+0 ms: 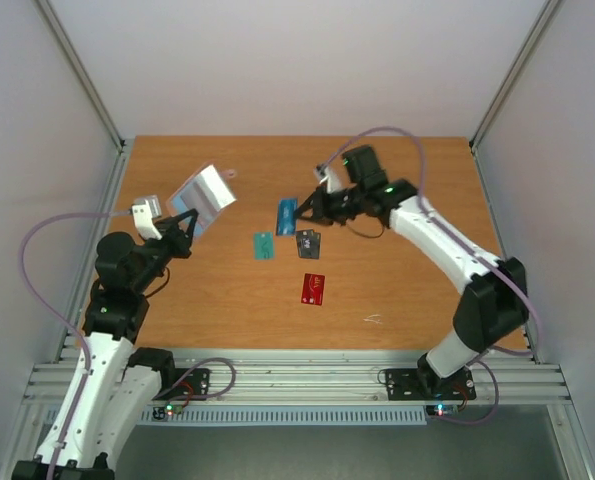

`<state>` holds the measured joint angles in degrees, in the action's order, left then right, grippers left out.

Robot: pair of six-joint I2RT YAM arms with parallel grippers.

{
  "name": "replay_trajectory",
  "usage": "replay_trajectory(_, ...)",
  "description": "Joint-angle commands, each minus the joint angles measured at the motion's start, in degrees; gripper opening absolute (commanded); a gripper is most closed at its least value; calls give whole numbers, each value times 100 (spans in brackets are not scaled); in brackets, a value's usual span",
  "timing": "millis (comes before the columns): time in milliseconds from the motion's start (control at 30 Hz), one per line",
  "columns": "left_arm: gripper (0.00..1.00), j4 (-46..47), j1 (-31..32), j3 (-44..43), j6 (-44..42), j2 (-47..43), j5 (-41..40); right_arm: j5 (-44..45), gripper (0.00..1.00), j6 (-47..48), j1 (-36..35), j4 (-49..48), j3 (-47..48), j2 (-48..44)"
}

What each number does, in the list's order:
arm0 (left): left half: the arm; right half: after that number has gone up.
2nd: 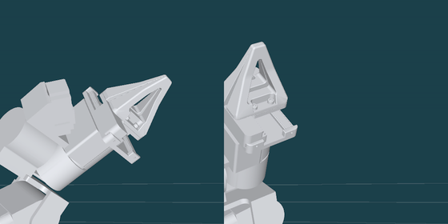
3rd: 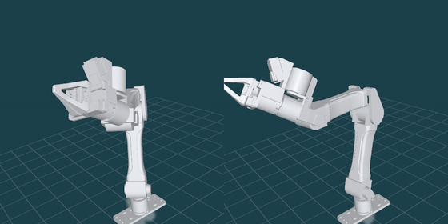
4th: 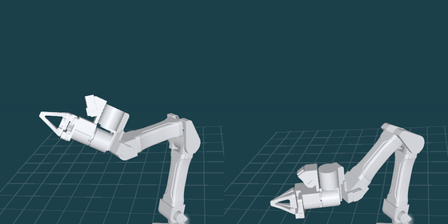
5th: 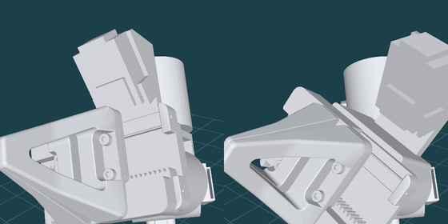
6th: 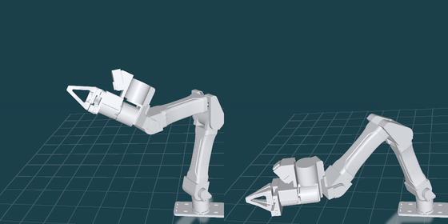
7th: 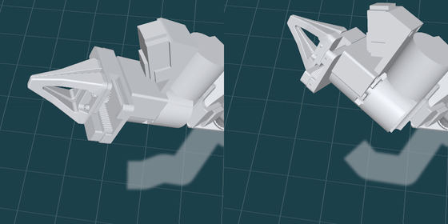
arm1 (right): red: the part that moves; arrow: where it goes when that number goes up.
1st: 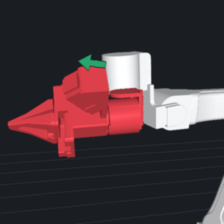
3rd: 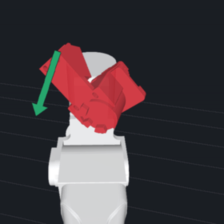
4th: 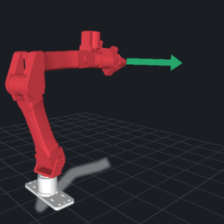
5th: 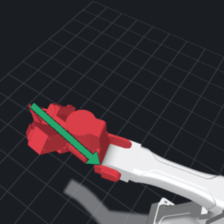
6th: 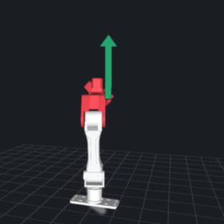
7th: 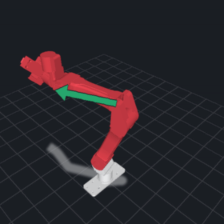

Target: Take the credit cards out of the card holder

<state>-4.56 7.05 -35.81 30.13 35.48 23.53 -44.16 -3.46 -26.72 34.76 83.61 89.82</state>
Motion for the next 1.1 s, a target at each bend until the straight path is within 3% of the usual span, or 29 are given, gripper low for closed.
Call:
replay_trajectory(0, 0, -823, -239, 18, -408, -372, -1358, 739, 1, -1299, -761, -876, -677, 553)
replay_trajectory(300, 0, -1242, -410, 217, -181, -802, -1287, 509, 1, -2153, -1410, -1304, -1399, 1844)
replay_trajectory(700, 0, -970, -410, 448, 163, -793, -844, 706, 2, -2664, -1599, -1637, -1904, 2436)
replay_trajectory(800, 0, -940, -412, 407, 110, -762, -797, 840, 14, -2723, -1596, -1564, -1941, 2368)
replay_trajectory(900, 0, -885, -414, 355, 82, -730, -722, 984, 36, -2542, -1599, -1161, -1826, 2268)
replay_trajectory(1067, 0, -833, -398, 219, -208, -565, -177, 1594, 54, -1468, -1599, -24, -1152, 1311)
